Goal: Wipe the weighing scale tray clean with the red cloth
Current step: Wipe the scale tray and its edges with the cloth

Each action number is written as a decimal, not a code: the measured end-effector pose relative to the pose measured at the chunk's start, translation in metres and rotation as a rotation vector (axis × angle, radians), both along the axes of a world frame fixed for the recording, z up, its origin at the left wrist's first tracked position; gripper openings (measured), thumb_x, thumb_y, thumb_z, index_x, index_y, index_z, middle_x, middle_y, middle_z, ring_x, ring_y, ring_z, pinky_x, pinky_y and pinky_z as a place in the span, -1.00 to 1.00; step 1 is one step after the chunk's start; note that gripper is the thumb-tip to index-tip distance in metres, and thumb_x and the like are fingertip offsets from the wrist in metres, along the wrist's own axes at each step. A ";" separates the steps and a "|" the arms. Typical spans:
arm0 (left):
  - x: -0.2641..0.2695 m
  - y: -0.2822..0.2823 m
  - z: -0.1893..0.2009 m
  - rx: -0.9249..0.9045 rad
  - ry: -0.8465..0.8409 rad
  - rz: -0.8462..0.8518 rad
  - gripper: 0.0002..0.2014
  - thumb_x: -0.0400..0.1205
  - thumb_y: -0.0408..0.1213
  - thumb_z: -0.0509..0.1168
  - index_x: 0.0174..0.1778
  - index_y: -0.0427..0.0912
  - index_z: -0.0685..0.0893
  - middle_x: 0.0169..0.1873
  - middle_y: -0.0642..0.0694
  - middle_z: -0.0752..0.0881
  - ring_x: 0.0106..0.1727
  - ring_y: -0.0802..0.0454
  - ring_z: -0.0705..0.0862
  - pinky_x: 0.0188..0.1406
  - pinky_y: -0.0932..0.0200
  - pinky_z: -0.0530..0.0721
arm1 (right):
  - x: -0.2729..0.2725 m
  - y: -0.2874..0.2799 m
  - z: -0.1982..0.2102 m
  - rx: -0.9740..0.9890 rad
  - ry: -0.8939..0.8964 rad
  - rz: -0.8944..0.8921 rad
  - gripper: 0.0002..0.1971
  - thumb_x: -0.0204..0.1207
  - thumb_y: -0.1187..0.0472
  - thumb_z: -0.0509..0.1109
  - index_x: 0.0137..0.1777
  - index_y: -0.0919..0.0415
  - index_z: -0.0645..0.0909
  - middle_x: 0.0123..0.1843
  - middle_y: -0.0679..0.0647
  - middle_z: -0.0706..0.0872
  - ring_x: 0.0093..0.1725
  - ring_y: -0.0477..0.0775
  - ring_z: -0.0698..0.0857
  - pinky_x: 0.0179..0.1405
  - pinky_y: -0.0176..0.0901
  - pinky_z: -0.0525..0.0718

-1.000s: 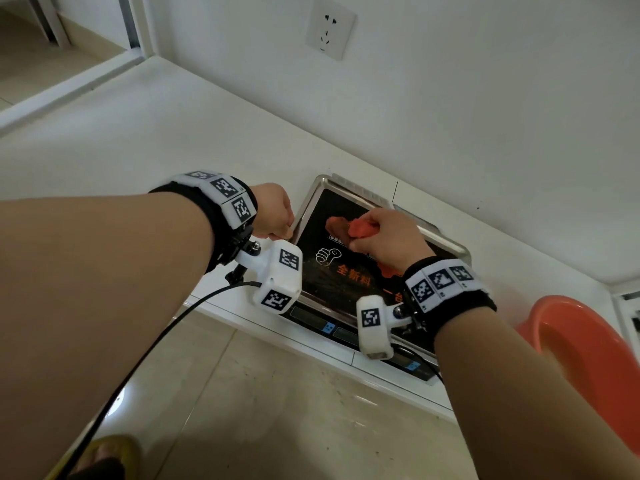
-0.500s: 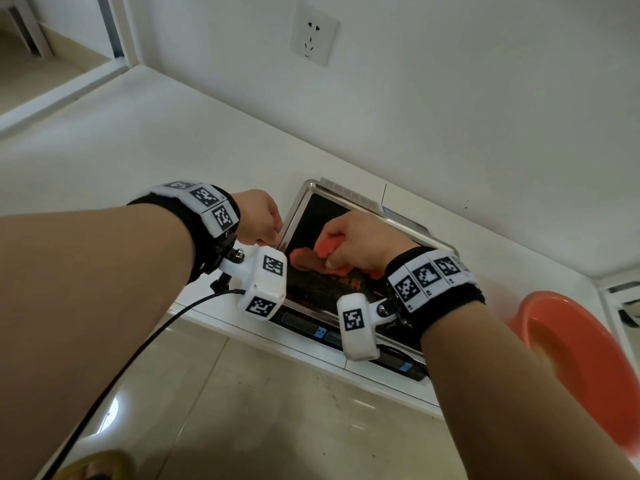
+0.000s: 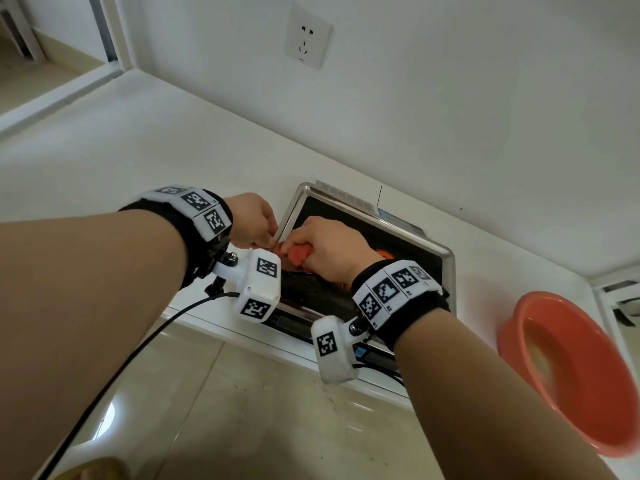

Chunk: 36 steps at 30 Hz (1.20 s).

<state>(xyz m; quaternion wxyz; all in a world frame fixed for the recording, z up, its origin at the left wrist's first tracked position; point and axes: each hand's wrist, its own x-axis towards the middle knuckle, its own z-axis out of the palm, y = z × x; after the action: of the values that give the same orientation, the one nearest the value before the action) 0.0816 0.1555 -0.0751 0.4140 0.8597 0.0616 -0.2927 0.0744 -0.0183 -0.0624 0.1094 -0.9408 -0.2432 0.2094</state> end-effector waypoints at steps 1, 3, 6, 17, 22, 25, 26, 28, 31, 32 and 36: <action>0.000 0.000 -0.001 -0.003 -0.001 0.008 -0.83 0.50 -0.41 0.43 0.00 -0.24 0.72 -0.03 -0.32 0.81 -0.07 -0.14 0.77 -0.41 0.24 0.56 | -0.001 0.001 0.001 -0.011 0.018 0.040 -0.65 0.55 0.25 0.36 0.11 -0.25 0.77 0.04 -0.24 0.57 0.15 -0.04 0.64 0.03 -0.07 0.62; -0.001 0.002 -0.002 -0.016 0.004 0.027 -0.85 0.50 -0.41 0.43 -0.03 -0.22 0.72 -0.03 -0.32 0.81 -0.10 -0.11 0.75 -0.36 0.23 0.60 | -0.002 0.000 0.005 -0.057 0.051 0.118 -0.64 0.54 0.28 0.37 0.08 -0.26 0.78 0.09 -0.20 0.62 0.17 -0.01 0.64 0.07 -0.01 0.68; -0.001 0.005 -0.003 -0.050 0.019 0.038 -0.85 0.46 -0.43 0.44 -0.07 -0.22 0.73 0.03 -0.39 0.79 -0.10 -0.15 0.73 -0.04 0.05 0.72 | 0.004 -0.008 0.013 -0.107 0.031 0.109 -0.60 0.53 0.32 0.33 0.01 -0.27 0.80 -0.02 -0.27 0.61 0.15 -0.02 0.66 0.11 0.06 0.71; -0.002 0.007 -0.006 -0.084 0.041 0.068 -0.82 0.45 -0.46 0.47 -0.05 -0.24 0.74 -0.02 -0.32 0.81 0.14 -0.27 0.76 0.24 -0.20 0.68 | -0.008 0.010 0.002 -0.015 0.075 0.101 -0.60 0.55 0.25 0.31 0.11 -0.31 0.79 0.11 -0.28 0.75 0.13 -0.06 0.69 0.08 -0.02 0.72; -0.004 0.003 -0.002 -0.073 0.038 0.084 -0.79 0.46 -0.49 0.45 0.01 -0.28 0.73 -0.04 -0.31 0.81 0.14 -0.29 0.76 0.27 -0.22 0.66 | -0.013 0.018 0.001 -0.075 0.092 0.250 -0.60 0.50 0.31 0.30 -0.17 -0.30 0.77 -0.27 -0.32 0.54 -0.05 -0.03 0.65 0.02 0.10 0.76; -0.006 0.003 -0.001 -0.097 0.045 0.097 -0.78 0.47 -0.50 0.45 0.02 -0.30 0.72 0.00 -0.33 0.80 -0.01 -0.18 0.75 0.28 -0.20 0.65 | -0.011 0.013 0.015 -0.190 0.141 0.283 -0.70 0.55 0.24 0.35 -0.05 -0.20 0.82 -0.11 -0.26 0.70 0.00 -0.05 0.67 -0.04 -0.05 0.70; -0.007 0.003 0.000 -0.099 0.044 0.103 -0.77 0.47 -0.50 0.45 0.04 -0.31 0.72 0.02 -0.34 0.79 -0.04 -0.14 0.73 0.28 -0.17 0.66 | -0.008 0.008 0.018 -0.217 0.153 0.275 -0.71 0.56 0.24 0.35 -0.03 -0.18 0.82 -0.06 -0.24 0.75 -0.01 -0.07 0.67 -0.06 -0.07 0.68; -0.007 0.003 0.001 -0.098 0.046 0.101 -0.77 0.48 -0.50 0.44 0.04 -0.31 0.72 0.01 -0.36 0.77 -0.06 -0.11 0.71 0.24 -0.11 0.66 | -0.004 -0.001 0.022 -0.181 0.174 0.190 -0.68 0.54 0.26 0.34 -0.07 -0.20 0.83 -0.02 -0.23 0.79 0.00 -0.10 0.69 0.02 -0.05 0.71; -0.006 0.004 0.001 -0.094 0.055 0.090 -0.81 0.49 -0.48 0.44 0.01 -0.28 0.73 0.01 -0.36 0.77 -0.07 -0.10 0.69 0.23 -0.09 0.66 | -0.002 -0.003 0.023 -0.086 0.146 0.041 -0.59 0.49 0.29 0.30 -0.01 -0.28 0.81 0.03 -0.24 0.79 0.07 -0.08 0.71 0.12 -0.07 0.71; -0.006 0.004 0.002 -0.084 0.051 0.083 -0.81 0.48 -0.47 0.45 0.00 -0.28 0.73 0.03 -0.37 0.78 -0.07 -0.11 0.69 0.23 -0.12 0.66 | -0.004 0.000 0.022 -0.077 0.133 0.038 -0.57 0.49 0.30 0.30 0.05 -0.30 0.80 0.06 -0.23 0.78 0.08 -0.09 0.70 0.09 -0.11 0.69; -0.006 0.003 0.004 -0.031 0.037 0.057 -0.81 0.47 -0.44 0.45 -0.02 -0.21 0.75 0.02 -0.32 0.80 -0.07 -0.10 0.72 -0.05 -0.03 0.76 | -0.013 0.019 0.018 -0.093 0.073 0.121 -0.63 0.44 0.32 0.30 -0.28 -0.26 0.68 -0.22 -0.27 0.68 -0.07 -0.09 0.66 -0.18 -0.17 0.57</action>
<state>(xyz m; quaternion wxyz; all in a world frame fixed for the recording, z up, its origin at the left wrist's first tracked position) 0.0752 0.1587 -0.0708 0.4343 0.8455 0.0889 -0.2977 0.0617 0.0005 -0.0448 0.0617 -0.9200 -0.2856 0.2610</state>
